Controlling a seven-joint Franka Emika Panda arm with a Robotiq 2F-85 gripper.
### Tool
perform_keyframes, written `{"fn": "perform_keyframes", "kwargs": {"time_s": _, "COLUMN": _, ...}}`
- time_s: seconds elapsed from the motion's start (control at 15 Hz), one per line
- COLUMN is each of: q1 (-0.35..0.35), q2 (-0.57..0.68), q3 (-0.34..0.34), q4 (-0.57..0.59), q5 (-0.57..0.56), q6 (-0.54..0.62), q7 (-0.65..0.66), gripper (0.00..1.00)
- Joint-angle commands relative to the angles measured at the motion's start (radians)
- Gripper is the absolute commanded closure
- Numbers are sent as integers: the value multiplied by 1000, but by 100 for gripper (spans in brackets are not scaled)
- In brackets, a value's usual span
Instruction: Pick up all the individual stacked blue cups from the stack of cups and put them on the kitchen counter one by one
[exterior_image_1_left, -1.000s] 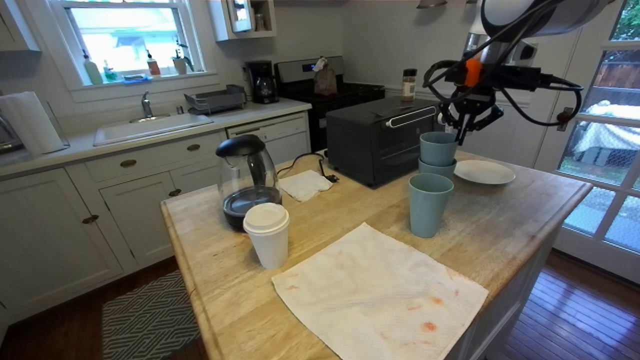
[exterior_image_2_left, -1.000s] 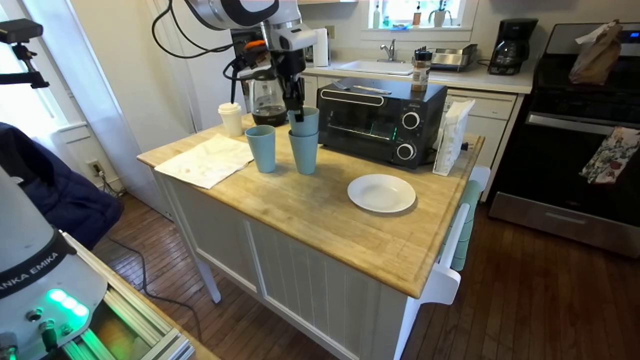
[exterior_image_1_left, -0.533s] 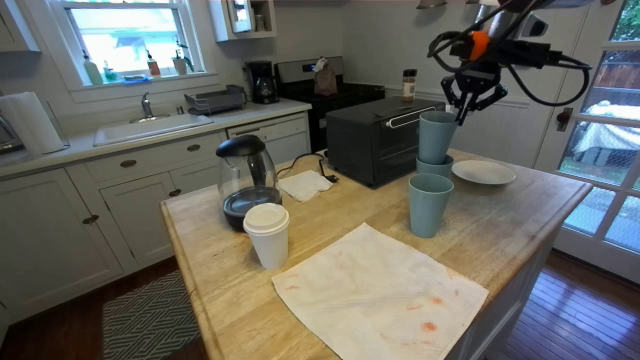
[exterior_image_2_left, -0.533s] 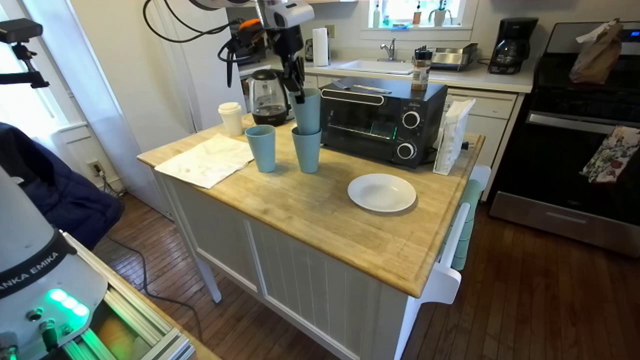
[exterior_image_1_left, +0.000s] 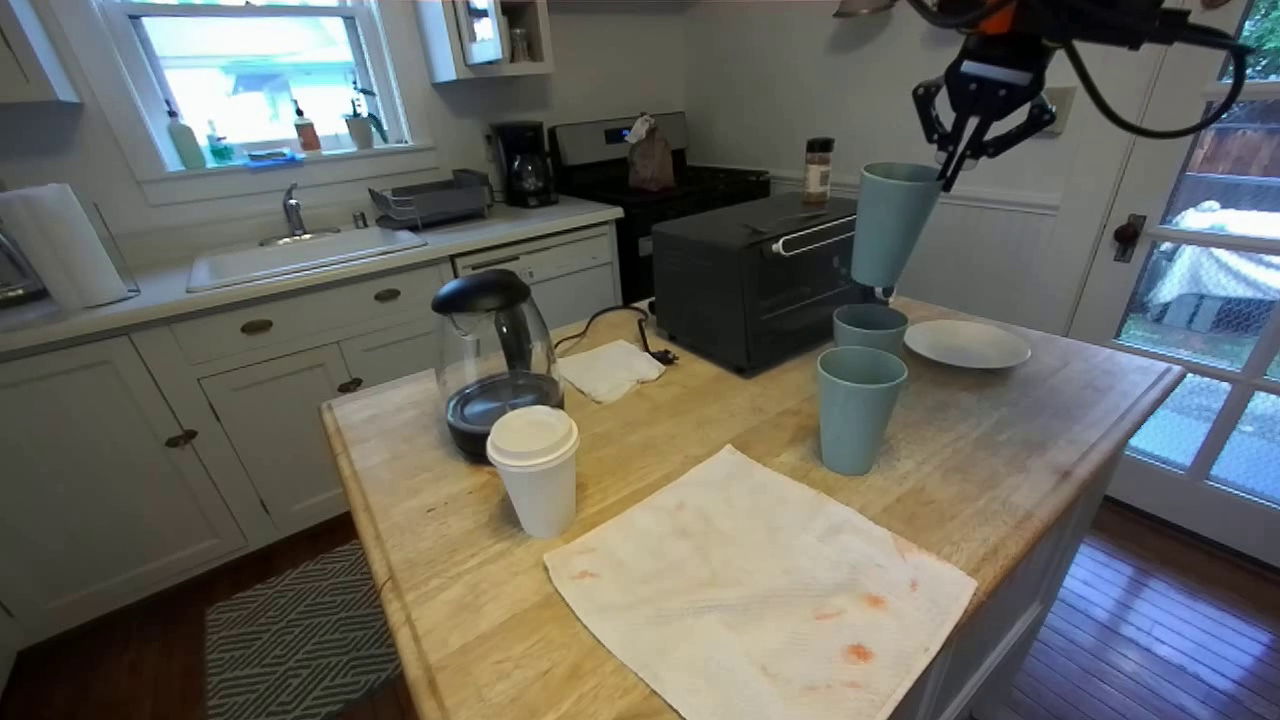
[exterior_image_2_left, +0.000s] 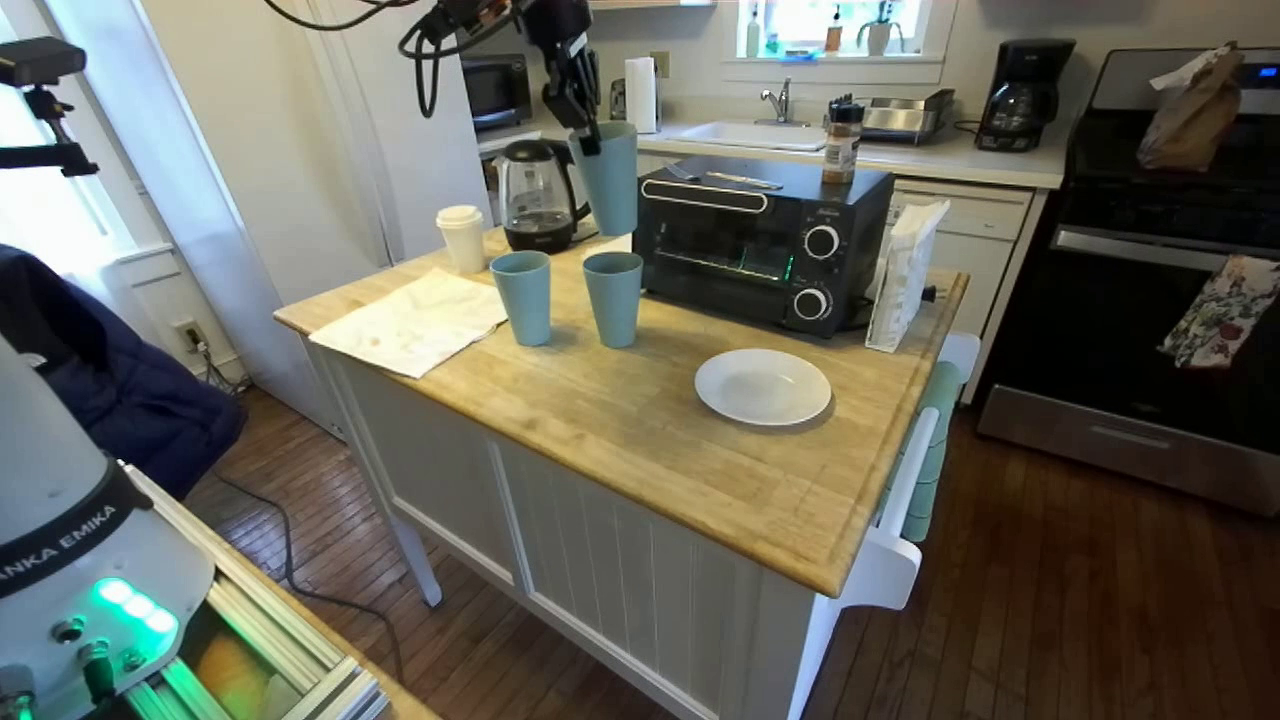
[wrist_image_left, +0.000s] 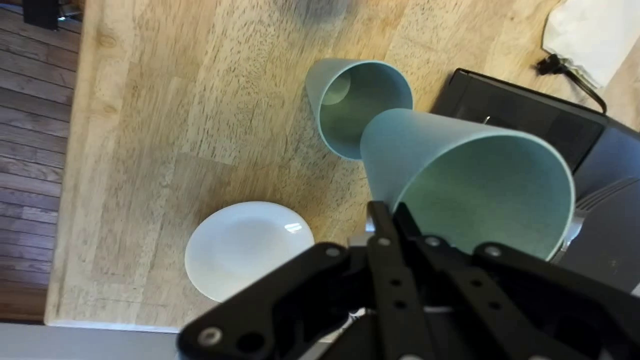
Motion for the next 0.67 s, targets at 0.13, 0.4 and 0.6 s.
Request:
{"fn": "perform_keyframes", "kwargs": {"time_s": 0.13, "q1": -57, "q2": -139, "q3": 24, "q4": -85, "q5": -87, "q6": -153, "q7": 76, "gripper": 99}}
{"fn": "perform_keyframes", "kwargs": {"time_s": 0.4, "q1": -72, "q2": -182, "q3": 9, "q4": -162, "q5": -41, "q6": -215, "q7": 0, "gripper": 99}}
{"fn": "perform_keyframes", "kwargs": {"time_s": 0.6, "q1": -84, "q2": -161, "q3": 8, "q4": -220, "q5": -38, "q6": -227, "q7": -10, "gripper": 99}}
